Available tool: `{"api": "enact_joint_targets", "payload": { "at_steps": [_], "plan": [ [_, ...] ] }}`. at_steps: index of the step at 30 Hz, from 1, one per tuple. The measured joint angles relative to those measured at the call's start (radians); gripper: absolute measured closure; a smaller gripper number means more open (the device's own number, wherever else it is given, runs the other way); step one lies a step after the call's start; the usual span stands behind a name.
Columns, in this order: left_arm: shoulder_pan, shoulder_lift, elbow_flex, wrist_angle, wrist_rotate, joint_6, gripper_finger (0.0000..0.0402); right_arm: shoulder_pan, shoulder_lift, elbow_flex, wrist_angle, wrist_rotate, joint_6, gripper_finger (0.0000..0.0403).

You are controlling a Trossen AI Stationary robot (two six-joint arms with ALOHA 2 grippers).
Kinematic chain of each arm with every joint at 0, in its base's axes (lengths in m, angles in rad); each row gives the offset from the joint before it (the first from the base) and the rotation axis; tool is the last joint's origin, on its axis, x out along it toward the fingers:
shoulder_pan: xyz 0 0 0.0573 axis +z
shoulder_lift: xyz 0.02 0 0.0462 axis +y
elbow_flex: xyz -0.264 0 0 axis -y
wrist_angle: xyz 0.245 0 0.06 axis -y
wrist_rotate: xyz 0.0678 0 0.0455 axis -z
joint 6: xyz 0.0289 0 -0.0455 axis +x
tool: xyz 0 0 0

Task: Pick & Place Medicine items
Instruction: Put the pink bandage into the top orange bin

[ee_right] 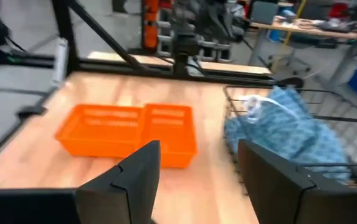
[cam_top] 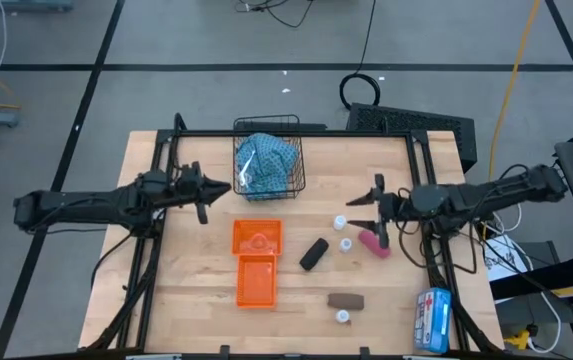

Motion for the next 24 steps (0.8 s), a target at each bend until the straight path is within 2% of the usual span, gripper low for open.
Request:
{"api": "enact_joint_targets", "payload": {
  "at_steps": [3,7,9,11,13,17,21,24],
  "plan": [
    [-0.017,0.004,-0.015,0.0,-0.001,-0.015,0.0375,0.045,-0.002,0.005,-0.068,0.049,0.024,0.0203],
    [-0.032,0.003,-0.015,0.011,-0.001,0.019,0.0394,0.114,0.031,0.126,-0.425,0.273,0.184,0.0204],
    [-0.032,0.003,-0.015,0.027,-0.001,0.041,0.0397,0.146,0.076,0.196,-0.607,0.318,0.316,0.0204],
    [-0.032,0.003,-0.014,0.036,-0.013,0.061,0.0394,0.167,0.124,0.24,-0.728,0.292,0.437,0.0204],
    [-0.032,0.003,-0.014,0.032,-0.048,0.072,0.0382,0.177,0.165,0.251,-0.775,0.212,0.504,0.0204],
    [-0.032,0.003,-0.014,0.032,-0.19,0.057,0.0355,0.196,0.239,0.22,-0.707,0.053,0.476,0.0204],
    [-0.032,0.004,-0.014,0.032,-0.332,0.033,0.0323,0.233,0.313,0.191,-0.61,0.047,0.438,0.0203],
    [-0.032,0.016,-0.014,0.032,-0.349,0.01,0.0293,0.24,0.349,0.19,-0.61,0.061,0.434,0.02]
  ]
}}
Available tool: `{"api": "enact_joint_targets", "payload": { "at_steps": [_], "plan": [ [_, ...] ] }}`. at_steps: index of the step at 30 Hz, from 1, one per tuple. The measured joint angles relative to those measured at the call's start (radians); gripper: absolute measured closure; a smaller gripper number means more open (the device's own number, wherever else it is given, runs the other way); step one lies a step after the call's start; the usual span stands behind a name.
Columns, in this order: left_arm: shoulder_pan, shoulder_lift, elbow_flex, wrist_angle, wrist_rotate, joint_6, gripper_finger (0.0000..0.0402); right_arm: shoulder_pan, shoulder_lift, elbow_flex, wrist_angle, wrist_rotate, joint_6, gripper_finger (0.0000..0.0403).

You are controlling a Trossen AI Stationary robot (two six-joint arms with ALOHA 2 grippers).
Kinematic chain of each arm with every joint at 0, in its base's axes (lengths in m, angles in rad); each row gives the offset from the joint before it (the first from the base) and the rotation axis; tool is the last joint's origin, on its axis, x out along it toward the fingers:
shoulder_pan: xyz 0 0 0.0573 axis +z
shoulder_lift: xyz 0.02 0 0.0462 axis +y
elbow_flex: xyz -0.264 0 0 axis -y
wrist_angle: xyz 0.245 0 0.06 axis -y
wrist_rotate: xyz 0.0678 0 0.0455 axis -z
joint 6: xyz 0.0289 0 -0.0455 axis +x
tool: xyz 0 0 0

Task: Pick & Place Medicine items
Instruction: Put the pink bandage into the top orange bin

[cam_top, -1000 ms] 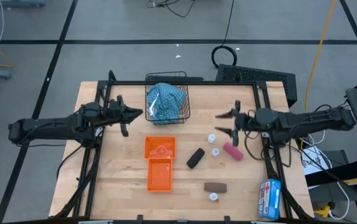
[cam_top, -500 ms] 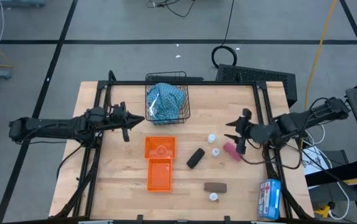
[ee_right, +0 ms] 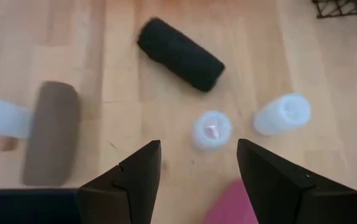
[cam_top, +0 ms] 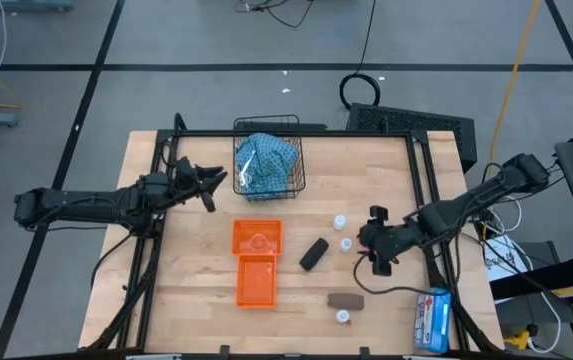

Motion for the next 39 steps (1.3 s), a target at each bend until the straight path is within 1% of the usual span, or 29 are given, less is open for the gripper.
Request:
{"api": "enact_joint_targets", "payload": {
  "at_steps": [4,5,7,9,11,13,17,22,25,29,32,35,37,39],
  "plan": [
    [0.0,0.038,0.0,0.001,0.0,-0.054,0.0247,-0.002,0.037,-0.001,0.008,0.134,0.009,0.0195],
    [0.0,0.049,0.0,-0.001,0.0,-0.05,0.0235,-0.002,0.045,-0.001,0.003,0.149,0.023,0.0194],
    [0.0,0.072,0.0,-0.001,0.0,-0.023,0.0216,-0.002,0.053,-0.001,-0.018,0.141,0.053,0.0193],
    [0.0,0.092,0.0,-0.003,0.001,-0.017,0.0202,0.007,0.056,-0.001,-0.046,0.103,0.102,0.0194],
    [0.0,0.112,0.0,0.001,0.009,-0.03,0.0191,0.027,0.053,-0.001,-0.089,0.071,0.165,0.0199],
    [0.0,0.128,0.0,-0.001,0.009,-0.026,0.0185,0.048,0.051,-0.001,-0.132,0.068,0.258,0.0205],
    [0.0,0.158,0.0,0.022,0.009,-0.008,0.0182,0.09,0.05,-0.019,-0.192,0.069,0.465,0.0212],
    [0.0,0.185,0.001,0.043,0.009,0.001,0.0187,0.122,0.051,-0.139,-0.156,0.067,0.611,0.0205],
    [0.0,0.194,0.001,0.045,0.008,0.004,0.0187,0.124,0.051,-0.229,-0.075,0.063,0.648,0.0191],
    [0.0,0.198,0.001,0.046,0.009,0.004,0.0187,0.119,0.051,-0.343,0.067,0.041,0.64,0.017],
    [0.0,0.198,0.001,0.046,0.009,0.004,0.0188,0.11,0.047,-0.416,0.179,0.043,0.636,0.0165],
    [0.0,0.198,0.001,0.047,0.008,0.001,0.0188,0.101,0.048,-0.446,0.196,0.048,0.647,0.0178],
    [0.0,0.198,0.001,0.053,0.009,0.002,0.0188,0.095,0.039,-0.442,0.187,0.047,0.647,0.0201],
    [0.0,0.197,0.001,0.057,0.008,0.001,0.0188,0.086,0.025,-0.427,0.162,0.048,0.643,0.0234]
  ]
}}
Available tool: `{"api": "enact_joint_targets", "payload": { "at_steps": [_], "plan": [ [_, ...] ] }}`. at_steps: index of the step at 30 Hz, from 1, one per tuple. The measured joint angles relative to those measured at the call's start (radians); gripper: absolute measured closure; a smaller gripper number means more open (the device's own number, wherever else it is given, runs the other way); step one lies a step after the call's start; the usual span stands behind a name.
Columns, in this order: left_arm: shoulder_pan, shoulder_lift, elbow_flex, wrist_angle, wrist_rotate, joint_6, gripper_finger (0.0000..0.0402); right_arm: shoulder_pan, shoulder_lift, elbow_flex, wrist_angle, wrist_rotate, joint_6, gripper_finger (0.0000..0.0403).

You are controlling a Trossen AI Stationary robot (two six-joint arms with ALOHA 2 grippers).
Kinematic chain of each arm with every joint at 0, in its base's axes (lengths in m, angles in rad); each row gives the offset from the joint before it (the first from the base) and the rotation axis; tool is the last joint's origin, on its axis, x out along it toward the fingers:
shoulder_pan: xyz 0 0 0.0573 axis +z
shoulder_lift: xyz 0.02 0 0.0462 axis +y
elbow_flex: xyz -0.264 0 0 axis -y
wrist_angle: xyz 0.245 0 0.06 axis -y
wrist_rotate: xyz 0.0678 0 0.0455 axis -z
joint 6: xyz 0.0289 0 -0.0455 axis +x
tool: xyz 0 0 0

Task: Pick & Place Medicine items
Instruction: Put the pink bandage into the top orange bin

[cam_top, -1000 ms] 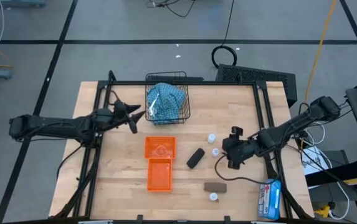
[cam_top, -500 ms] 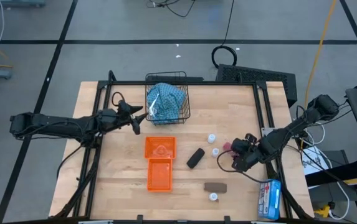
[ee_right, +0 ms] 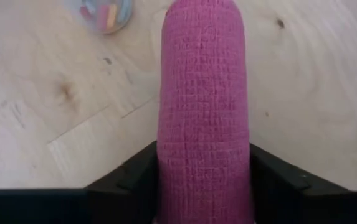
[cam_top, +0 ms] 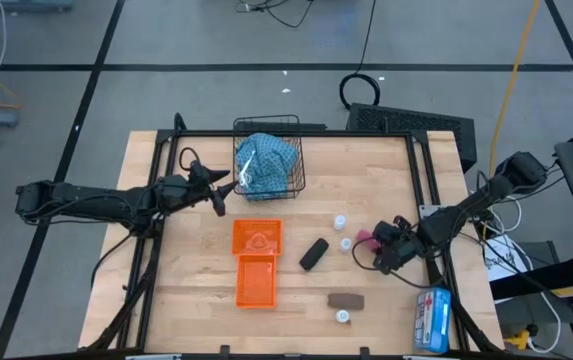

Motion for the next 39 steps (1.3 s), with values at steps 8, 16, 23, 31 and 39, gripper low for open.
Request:
{"api": "enact_joint_targets", "payload": {
  "at_steps": [8,16,23,31,39],
  "plan": [
    [0.0,0.0,0.0,0.047,0.0,0.001,0.0188,-0.013,-0.136,0.089,-0.166,0.144,-0.101,0.034],
    [0.0,0.0,0.0,0.114,0.001,-0.018,0.0188,-0.039,-0.28,0.119,-0.099,0.5,-0.301,0.0327],
    [-0.002,0.006,0.0,0.225,0.12,-0.035,0.0188,-0.126,-0.273,0.057,0.532,0.507,-0.864,0.0321],
    [-0.074,0.161,0.025,0.396,0.212,-0.045,0.0188,-0.288,-0.135,-0.053,1.261,0.051,-1.197,0.033],
    [-0.177,0.437,0.253,0.395,0.24,0.088,0.0188,-0.366,0.022,-0.055,1.395,-0.06,-1.147,0.0334]
  ]
}}
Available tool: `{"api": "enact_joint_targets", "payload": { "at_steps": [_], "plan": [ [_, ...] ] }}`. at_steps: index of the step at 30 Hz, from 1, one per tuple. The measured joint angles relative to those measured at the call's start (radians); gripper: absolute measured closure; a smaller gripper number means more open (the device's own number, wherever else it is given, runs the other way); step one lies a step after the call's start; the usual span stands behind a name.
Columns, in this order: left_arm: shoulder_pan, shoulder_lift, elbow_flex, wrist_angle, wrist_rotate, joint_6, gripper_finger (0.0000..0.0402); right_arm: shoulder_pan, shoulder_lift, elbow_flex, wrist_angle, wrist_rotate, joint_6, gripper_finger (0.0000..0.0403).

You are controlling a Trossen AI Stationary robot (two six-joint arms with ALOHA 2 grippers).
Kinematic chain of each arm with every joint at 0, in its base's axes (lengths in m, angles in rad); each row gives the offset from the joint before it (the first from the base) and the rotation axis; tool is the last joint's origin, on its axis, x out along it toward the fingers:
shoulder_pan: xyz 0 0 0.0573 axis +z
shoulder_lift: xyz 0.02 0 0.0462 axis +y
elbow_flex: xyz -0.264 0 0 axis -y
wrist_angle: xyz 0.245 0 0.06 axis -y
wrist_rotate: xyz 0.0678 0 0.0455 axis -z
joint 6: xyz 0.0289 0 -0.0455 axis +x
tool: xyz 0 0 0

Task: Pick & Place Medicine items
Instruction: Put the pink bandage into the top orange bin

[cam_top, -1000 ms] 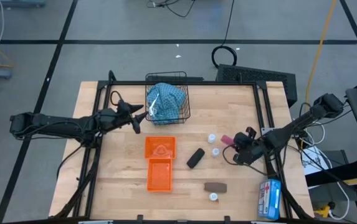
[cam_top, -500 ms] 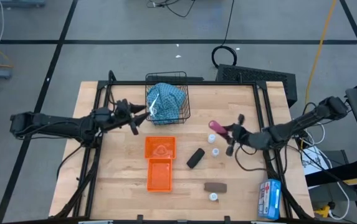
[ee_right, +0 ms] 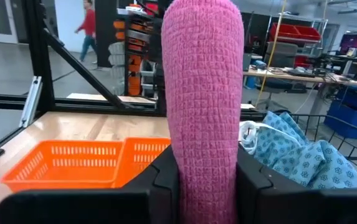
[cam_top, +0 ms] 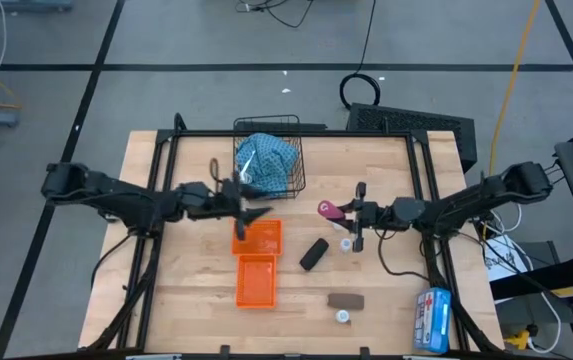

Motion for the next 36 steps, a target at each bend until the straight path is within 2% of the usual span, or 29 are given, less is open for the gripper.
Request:
{"api": "enact_joint_targets", "payload": {
  "at_steps": [5,17,22,31,33,36],
  "plan": [
    [-0.035,0.163,0.176,0.001,0.051,0.121,0.0188,-0.003,0.045,0.0,0.071,-0.002,0.001,0.033],
    [-0.025,0.452,0.499,-0.031,0.054,0.165,0.0188,-0.002,0.049,0.0,0.057,-0.037,0.026,0.0331],
    [-0.024,0.508,0.591,-0.141,0.118,0.181,0.0188,-0.001,0.05,0.0,0.041,-0.045,0.024,0.0334],
    [-0.003,0.525,0.684,-0.335,0.124,0.156,0.0189,-0.002,0.05,0.0,0.026,-0.049,0.025,0.0333],
    [0.0,0.522,0.684,-0.334,0.131,0.157,0.0201,-0.003,0.049,0.0,0.028,-0.046,0.025,0.0334],
    [0.002,0.521,0.684,-0.335,0.144,0.159,0.024,-0.002,0.049,0.0,0.024,-0.049,0.025,0.0331]
  ]
}}
